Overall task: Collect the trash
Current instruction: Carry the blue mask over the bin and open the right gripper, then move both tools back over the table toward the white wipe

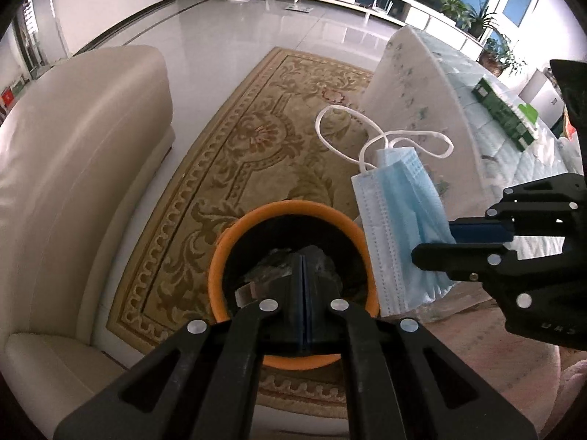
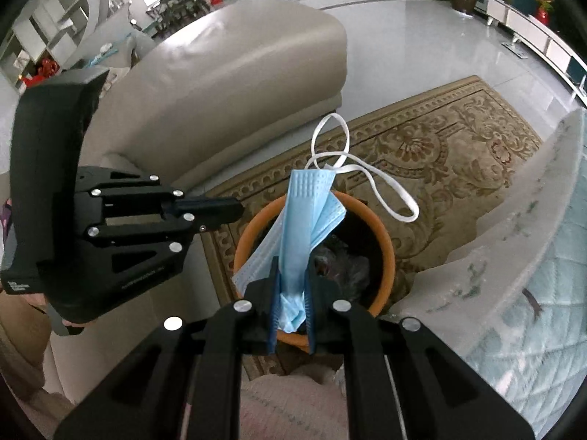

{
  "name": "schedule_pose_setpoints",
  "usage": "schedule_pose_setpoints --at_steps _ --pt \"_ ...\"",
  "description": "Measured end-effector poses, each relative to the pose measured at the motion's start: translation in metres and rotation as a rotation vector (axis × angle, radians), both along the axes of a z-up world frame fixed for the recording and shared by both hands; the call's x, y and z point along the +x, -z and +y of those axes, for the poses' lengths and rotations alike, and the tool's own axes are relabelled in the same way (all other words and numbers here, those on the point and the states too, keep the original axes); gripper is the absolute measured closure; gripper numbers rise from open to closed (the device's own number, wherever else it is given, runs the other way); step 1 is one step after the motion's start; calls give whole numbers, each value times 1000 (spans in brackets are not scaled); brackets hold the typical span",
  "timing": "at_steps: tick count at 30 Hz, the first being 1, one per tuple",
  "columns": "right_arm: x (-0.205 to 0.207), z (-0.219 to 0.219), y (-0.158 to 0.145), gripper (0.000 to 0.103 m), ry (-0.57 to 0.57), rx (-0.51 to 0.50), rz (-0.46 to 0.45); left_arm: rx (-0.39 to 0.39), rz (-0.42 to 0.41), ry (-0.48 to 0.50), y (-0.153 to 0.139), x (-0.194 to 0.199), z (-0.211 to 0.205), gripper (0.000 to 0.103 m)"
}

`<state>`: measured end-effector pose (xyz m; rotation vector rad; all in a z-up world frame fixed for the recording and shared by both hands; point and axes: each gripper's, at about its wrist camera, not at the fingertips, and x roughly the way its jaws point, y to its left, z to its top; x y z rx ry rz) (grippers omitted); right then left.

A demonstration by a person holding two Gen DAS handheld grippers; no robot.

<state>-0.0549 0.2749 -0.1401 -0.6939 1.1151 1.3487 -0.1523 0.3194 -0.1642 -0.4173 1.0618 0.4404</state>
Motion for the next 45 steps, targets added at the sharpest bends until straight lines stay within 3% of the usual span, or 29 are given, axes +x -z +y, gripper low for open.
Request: schedule_pose_setpoints --at_steps 7,25,30,32,34,37,39,41,43,45 --pt "2 24 29 91 -23 -65 15 -18 32 -19 23 -1 14 97" --pt "2 46 62 90 -69 -162 30 -60 83 -43 59 1 26 97" --pt "-1 48 68 82 -80 -186 14 -46 96 -43 60 1 28 97" --pt "1 48 68 68 -72 -182 8 -42 99 -54 60 0 29 96" --pt "2 47 67 63 -63 -175 2 -43 96 -63 60 -1 30 91" --pt "3 46 67 63 -59 -177 -9 -23 101 -70 57 -1 28 76" --pt "4 45 65 62 -55 -164 -7 0 106 -79 54 -1 27 55" --pt "8 42 60 49 -38 -146 -9 13 95 -88 47 -2 27 42" --pt "13 35 51 43 -8 -119 -22 27 90 -90 41 -2 26 35" --pt "18 27 39 39 13 -89 -15 34 98 -93 36 0 25 16"
